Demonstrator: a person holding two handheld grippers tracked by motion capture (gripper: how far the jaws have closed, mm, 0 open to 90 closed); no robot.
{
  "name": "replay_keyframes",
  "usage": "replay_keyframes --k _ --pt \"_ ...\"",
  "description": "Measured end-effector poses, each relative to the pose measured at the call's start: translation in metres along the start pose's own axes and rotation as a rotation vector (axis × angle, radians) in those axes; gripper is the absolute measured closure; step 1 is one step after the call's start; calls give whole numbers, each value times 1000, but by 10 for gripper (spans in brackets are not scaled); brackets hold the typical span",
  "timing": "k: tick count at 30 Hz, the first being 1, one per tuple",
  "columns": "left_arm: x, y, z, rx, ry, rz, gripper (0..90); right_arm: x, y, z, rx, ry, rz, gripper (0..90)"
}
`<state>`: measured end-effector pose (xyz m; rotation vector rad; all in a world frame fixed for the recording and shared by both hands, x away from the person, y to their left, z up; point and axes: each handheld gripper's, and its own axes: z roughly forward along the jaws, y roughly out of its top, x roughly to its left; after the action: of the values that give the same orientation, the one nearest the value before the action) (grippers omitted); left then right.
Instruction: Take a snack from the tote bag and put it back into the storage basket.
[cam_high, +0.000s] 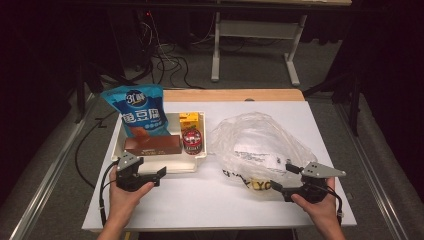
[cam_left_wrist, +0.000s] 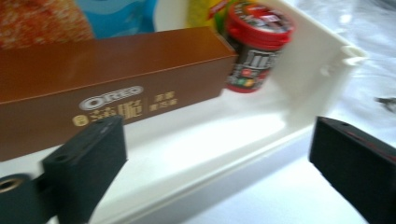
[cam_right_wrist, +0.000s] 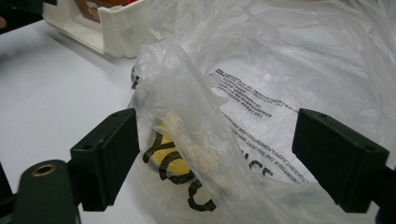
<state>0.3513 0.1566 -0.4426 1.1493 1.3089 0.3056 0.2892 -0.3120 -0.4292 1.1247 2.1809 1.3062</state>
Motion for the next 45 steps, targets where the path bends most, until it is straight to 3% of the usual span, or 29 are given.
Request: replay_keyframes --k 6,12,19,23,27,45 --pt "1 6 -14 -35 -6 -15 3 -1 0 -3 -1 -21 5 85" --pt "4 6 -26 -37 -22 17 3 -2 -1 -4 6 -39 13 3" --pt "5 4 -39 -37 -55 57 3 -6 -8 -12 2 -66 20 0" --pt "8 4 -44 -42 -59 47 3 -9 -12 -20 -3 -80 34 0" --pt "11 4 -51 -33 -82 70 3 -13 -17 -25 -1 -91 43 0" --pt "40 7 -63 -55 -33 60 3 -33 -43 -48 26 -160 95 0"
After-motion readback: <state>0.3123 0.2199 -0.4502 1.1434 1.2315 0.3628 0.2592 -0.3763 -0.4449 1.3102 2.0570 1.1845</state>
